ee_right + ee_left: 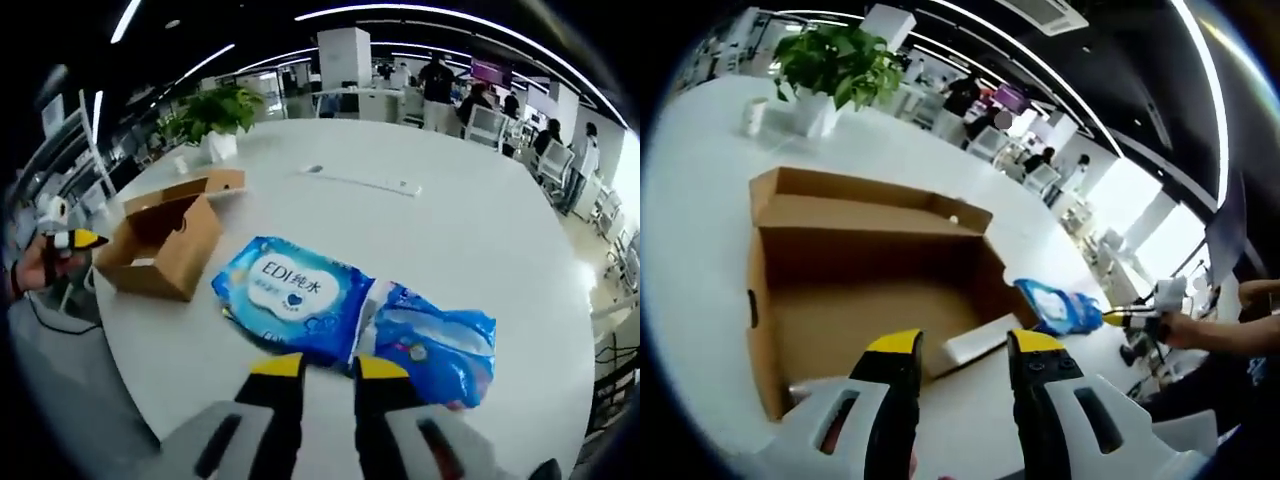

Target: Operate the shoe box by opening the lid, removing the specified soft item, and placing it in the target area until the item is outside and the box remains undamaged.

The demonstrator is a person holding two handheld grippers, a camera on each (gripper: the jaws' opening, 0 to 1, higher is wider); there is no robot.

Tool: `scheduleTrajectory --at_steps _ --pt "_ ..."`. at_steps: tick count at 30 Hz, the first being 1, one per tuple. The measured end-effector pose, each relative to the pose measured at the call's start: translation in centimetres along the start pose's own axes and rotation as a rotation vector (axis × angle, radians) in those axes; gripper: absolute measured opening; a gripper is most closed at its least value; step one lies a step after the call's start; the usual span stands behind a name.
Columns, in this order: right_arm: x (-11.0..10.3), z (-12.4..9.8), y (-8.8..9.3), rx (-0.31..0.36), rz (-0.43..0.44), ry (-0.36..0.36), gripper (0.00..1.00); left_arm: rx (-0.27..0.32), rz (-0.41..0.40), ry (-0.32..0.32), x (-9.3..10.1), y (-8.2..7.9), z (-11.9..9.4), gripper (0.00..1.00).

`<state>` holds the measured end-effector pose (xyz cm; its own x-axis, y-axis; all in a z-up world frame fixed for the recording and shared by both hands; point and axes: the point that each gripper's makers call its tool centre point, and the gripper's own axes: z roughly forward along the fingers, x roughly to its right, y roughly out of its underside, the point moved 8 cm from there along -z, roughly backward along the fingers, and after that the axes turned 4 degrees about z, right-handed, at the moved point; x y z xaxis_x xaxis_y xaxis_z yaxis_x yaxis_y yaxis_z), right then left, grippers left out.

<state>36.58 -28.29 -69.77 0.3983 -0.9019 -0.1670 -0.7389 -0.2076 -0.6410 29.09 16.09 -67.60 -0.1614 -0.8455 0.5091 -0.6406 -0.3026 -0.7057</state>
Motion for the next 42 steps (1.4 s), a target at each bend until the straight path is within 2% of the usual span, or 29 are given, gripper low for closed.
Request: scheduleTrajectory --at_steps 4,13,23,30,33,38,42 --pt "-1.7 0.1 -0.4 0.039 0.037 -0.022 0.17 0.0 0.002 0.011 0.2 0.0 0.2 0.34" --pt "-4.8 1.1 0.3 0.056 0.058 -0.026 0.18 -0.008 0.015 0.035 0.5 -0.1 0.6 0.34" --pt "-8.1 2.2 0.2 0.102 0.084 -0.069 0.21 -0.034 0.007 0.068 1.1 0.4 1.1 0.34" --pt "-10.0 2.3 0.4 0.117 0.076 -0.083 0.24 -0.047 0.018 0.078 1.4 0.6 1.3 0.34" --pt "-11.1 2.4 0.4 0.127 0.041 -0.078 0.23 -0.049 0.016 0.089 1.5 0.6 1.3 0.34" --pt "-13.8 2.8 -0.1 0.16 0.0 -0.122 0.24 -0.045 0.055 0.108 2.3 0.5 1.3 0.36" --pt "-16.2 3.1 -0.3 0.161 -0.021 -0.169 0.26 -0.048 0.072 0.113 2.5 0.4 1.3 0.36"
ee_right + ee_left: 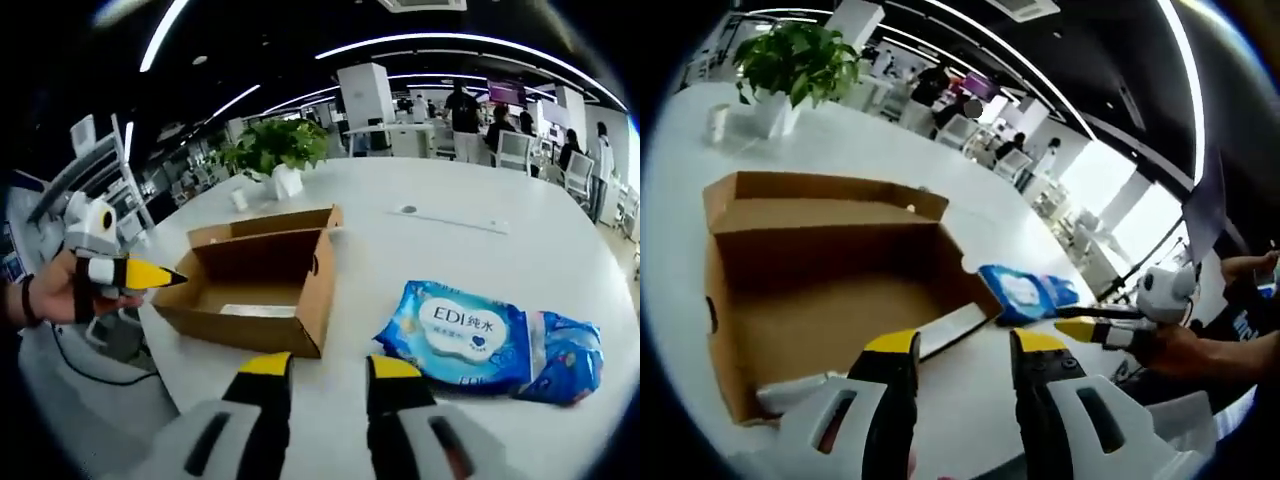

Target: Operate the shoe box by opening the lid, removing the specified soft item, and placing it in the target area until the item is outside and the box remains undamaged.

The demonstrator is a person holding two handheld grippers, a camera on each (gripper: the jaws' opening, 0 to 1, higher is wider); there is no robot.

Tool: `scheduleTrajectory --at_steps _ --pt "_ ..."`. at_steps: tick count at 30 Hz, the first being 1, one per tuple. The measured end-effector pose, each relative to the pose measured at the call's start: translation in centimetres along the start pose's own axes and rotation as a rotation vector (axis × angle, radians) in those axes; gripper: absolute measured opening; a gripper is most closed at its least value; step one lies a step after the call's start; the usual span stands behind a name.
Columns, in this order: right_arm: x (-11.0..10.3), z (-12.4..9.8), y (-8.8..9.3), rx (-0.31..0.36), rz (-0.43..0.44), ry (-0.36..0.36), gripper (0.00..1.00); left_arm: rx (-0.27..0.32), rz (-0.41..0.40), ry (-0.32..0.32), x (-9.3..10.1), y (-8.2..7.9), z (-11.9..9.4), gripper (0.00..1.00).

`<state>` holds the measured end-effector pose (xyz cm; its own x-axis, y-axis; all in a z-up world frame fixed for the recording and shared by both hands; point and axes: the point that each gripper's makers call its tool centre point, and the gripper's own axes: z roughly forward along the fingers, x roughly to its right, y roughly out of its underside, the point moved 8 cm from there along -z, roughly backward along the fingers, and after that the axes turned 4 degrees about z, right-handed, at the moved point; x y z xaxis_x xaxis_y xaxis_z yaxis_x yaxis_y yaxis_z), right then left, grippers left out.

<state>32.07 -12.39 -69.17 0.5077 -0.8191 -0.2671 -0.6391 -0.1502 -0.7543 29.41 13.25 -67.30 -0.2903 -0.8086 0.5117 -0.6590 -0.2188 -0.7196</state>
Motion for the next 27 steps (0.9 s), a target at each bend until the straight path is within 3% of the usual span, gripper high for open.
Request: scheduleTrajectory --at_steps 6,8,12,19,27 --pt "-2.3 0.8 0.5 -0.016 -0.013 -0.045 0.3 -0.014 0.092 -0.049 -0.2 -0.3 -0.3 0.37" --pt "-2.6 0.9 0.7 -0.022 -0.003 -0.05 0.31 -0.01 0.087 -0.049 -0.2 -0.4 -0.4 0.36" --pt "-2.8 0.9 0.8 -0.038 0.005 -0.05 0.33 0.019 -0.004 -0.009 -0.1 -0.5 -0.4 0.37" --pt "-2.8 1.0 -0.2 -0.046 -0.008 -0.047 0.35 0.029 -0.024 -0.02 -0.5 -0.7 -0.5 0.37" --pt "-3.0 2.0 -1.9 -0.065 -0.056 -0.067 0.37 0.001 -0.006 -0.05 -0.8 -0.5 -0.5 0.37"
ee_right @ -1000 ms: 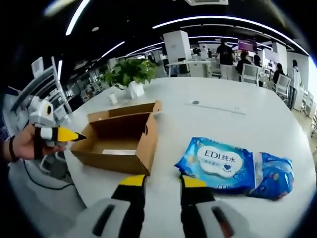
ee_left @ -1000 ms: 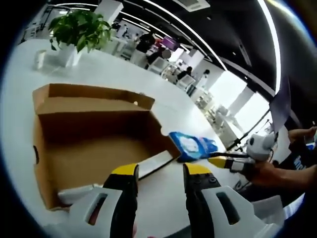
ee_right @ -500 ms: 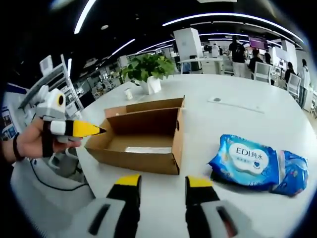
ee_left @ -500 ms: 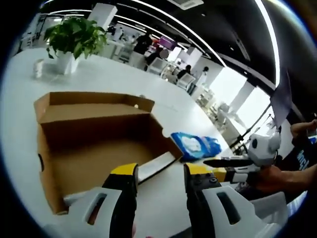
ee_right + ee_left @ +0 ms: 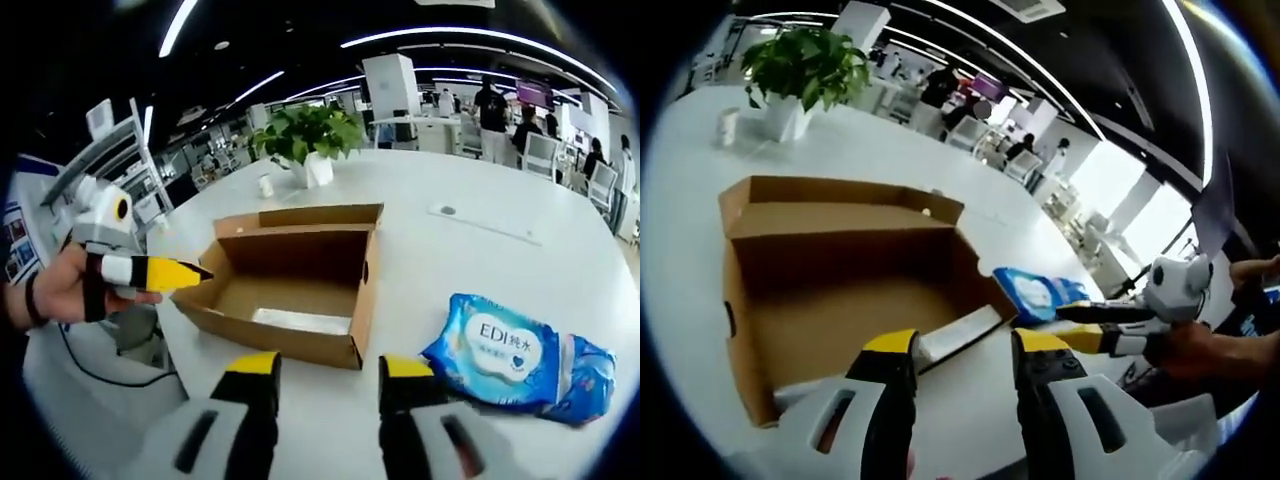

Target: Operate the shoe box by opening the lid, removing the specified soft item, and placing it in the target area until the item is outside and the box remains undamaged.

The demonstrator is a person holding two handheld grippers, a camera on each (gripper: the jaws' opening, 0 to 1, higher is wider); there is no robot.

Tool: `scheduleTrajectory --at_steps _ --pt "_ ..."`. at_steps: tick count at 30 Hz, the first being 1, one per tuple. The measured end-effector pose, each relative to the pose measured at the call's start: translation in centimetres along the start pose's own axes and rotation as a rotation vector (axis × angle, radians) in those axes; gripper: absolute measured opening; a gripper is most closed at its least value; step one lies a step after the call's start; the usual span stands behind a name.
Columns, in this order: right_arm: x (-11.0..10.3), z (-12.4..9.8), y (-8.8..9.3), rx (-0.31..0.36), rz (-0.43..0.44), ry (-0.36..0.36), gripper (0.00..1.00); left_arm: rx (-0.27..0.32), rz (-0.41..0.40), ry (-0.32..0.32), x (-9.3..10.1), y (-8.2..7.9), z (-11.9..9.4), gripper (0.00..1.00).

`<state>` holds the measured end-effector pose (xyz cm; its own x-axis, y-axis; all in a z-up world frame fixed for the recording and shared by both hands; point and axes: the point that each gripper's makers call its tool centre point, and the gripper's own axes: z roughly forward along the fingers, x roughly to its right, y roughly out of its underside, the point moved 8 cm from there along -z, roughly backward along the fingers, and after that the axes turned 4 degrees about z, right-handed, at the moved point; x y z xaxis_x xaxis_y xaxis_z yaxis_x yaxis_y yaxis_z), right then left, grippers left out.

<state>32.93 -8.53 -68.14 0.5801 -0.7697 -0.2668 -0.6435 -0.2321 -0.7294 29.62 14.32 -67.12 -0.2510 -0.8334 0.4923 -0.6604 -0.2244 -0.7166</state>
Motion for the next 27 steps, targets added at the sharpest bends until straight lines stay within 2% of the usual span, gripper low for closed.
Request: scheduleTrajectory --at_steps 8,14,18,21,27 --pt "0.2 0.9 -1.4 -0.007 -0.028 -0.018 0.37 0.001 -0.013 -0.006 -0.2 0.0 0.0 0.37" --pt "0.2 1.9 -2.5 -0.039 -0.072 -0.037 0.39 0.006 -0.017 -0.01 -0.3 -0.1 -0.1 0.37" --pt "-0.1 2.9 -3.6 -0.087 -0.183 -0.065 0.39 -0.009 0.022 -0.023 -0.1 0.0 0.0 0.38" --pt "-0.3 4.1 -4.4 -0.155 -0.284 -0.085 0.41 -0.019 0.055 -0.028 0.0 0.0 0.1 0.38" --pt "-0.7 6.1 -5.4 -0.26 -0.431 -0.128 0.45 -0.039 0.121 -0.042 0.3 0.0 0.0 0.41"
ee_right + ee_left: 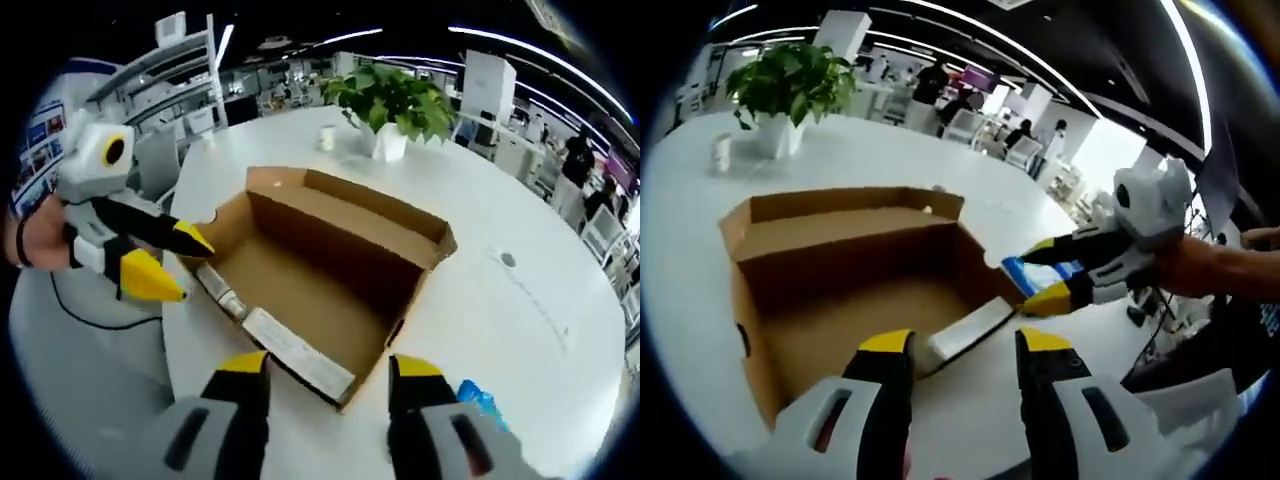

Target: Operate the shoe box by opening the lid, removing the specified soft item, and placing it in the target area until the item is outside and the box remains undamaged.

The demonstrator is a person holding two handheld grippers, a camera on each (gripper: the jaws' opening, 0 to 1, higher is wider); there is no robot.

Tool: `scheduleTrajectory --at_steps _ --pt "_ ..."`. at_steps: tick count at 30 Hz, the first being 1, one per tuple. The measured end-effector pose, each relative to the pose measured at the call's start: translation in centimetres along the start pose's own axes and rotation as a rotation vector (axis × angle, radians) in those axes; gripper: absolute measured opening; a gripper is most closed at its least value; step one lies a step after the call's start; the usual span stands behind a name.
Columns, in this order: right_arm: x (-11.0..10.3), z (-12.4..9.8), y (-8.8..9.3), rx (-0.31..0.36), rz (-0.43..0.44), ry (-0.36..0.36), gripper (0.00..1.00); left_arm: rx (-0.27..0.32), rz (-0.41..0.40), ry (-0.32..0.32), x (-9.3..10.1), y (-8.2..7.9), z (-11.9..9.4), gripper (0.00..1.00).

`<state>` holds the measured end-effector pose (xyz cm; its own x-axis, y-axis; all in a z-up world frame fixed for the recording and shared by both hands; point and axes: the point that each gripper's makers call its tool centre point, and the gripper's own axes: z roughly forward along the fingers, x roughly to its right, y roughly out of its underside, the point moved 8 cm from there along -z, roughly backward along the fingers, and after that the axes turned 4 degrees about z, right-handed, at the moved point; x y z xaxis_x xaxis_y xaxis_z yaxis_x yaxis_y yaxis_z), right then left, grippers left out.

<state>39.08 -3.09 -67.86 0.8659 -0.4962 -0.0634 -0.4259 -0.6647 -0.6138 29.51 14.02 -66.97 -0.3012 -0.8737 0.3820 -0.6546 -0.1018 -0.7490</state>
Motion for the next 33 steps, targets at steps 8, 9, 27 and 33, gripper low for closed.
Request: scheduleTrajectory --at_steps 8,9,27,33 --pt "0.6 2.4 -1.6 -0.196 -0.315 -0.081 0.51 -0.025 0.033 -0.001 0.1 0.2 0.2 0.46" --pt "0.5 2.6 -1.8 -0.204 -0.35 -0.088 0.52 -0.026 0.033 -0.004 0.0 0.2 0.2 0.46" --pt "0.6 6.9 -3.0 -0.32 -0.527 -0.224 0.6 -0.026 0.029 -0.002 0.0 0.3 0.2 0.48" --pt "0.7 7.6 -3.2 -0.326 -0.511 -0.226 0.63 0.006 0.004 -0.014 -0.6 -0.2 -0.1 0.47"
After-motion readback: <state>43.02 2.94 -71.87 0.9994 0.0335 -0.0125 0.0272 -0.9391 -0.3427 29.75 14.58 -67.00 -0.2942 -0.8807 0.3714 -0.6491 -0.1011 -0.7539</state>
